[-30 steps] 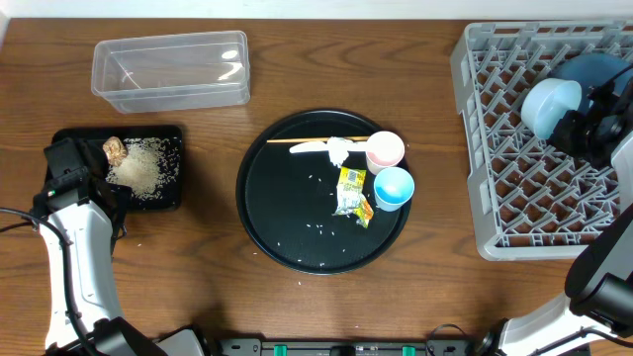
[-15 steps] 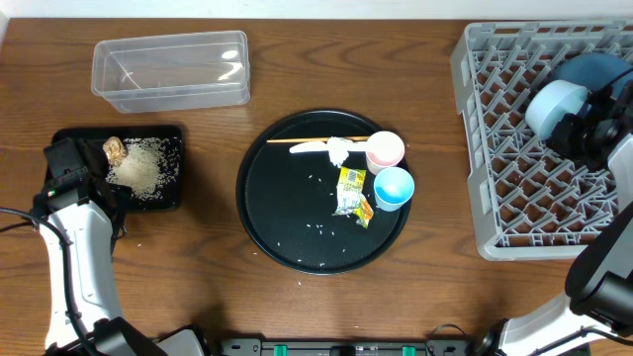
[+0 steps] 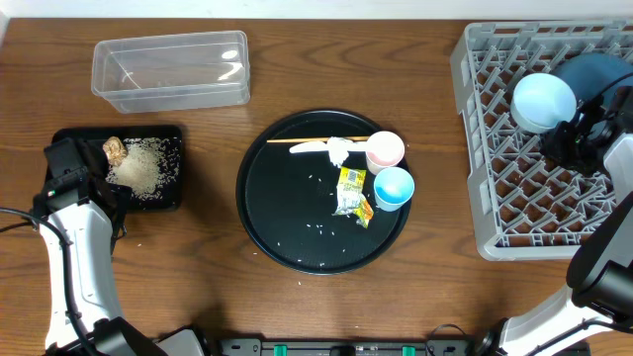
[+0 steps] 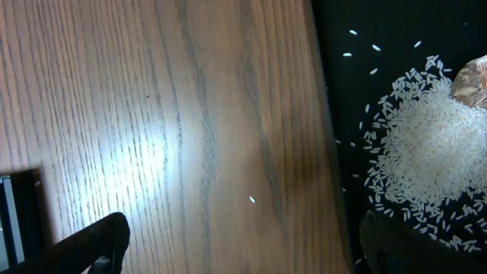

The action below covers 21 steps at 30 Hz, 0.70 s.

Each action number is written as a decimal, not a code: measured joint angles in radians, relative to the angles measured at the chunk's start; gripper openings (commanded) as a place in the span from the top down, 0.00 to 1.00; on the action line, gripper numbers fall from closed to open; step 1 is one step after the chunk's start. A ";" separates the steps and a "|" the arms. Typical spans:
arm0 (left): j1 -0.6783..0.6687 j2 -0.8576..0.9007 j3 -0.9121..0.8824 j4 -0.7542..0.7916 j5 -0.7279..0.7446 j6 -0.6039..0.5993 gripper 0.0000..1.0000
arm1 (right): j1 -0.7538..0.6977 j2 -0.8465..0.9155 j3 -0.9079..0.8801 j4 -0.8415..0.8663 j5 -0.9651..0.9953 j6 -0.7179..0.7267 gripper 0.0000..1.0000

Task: Sort waste into correct bins and load items into the dishwasher rack
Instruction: 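Lower the bowl into the rack beside the blue plate, right gripper, then open the right gripper and lift it off the bowl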

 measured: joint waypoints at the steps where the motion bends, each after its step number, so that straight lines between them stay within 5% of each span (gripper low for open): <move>1: 0.000 0.000 0.000 0.000 0.000 0.000 0.02 | 0.000 0.000 0.000 0.001 -0.006 0.003 0.99; 8: 0.000 0.000 0.000 0.000 0.000 0.000 0.02 | 0.000 -0.089 -0.001 -0.001 -0.035 0.019 0.99; 16: 0.000 0.000 0.000 0.000 0.000 0.000 0.02 | 0.000 -0.421 0.004 0.040 -0.038 0.036 0.99; 21: 0.000 0.000 0.000 0.000 0.000 0.000 0.02 | 0.000 -0.402 0.012 0.068 -0.040 0.043 0.99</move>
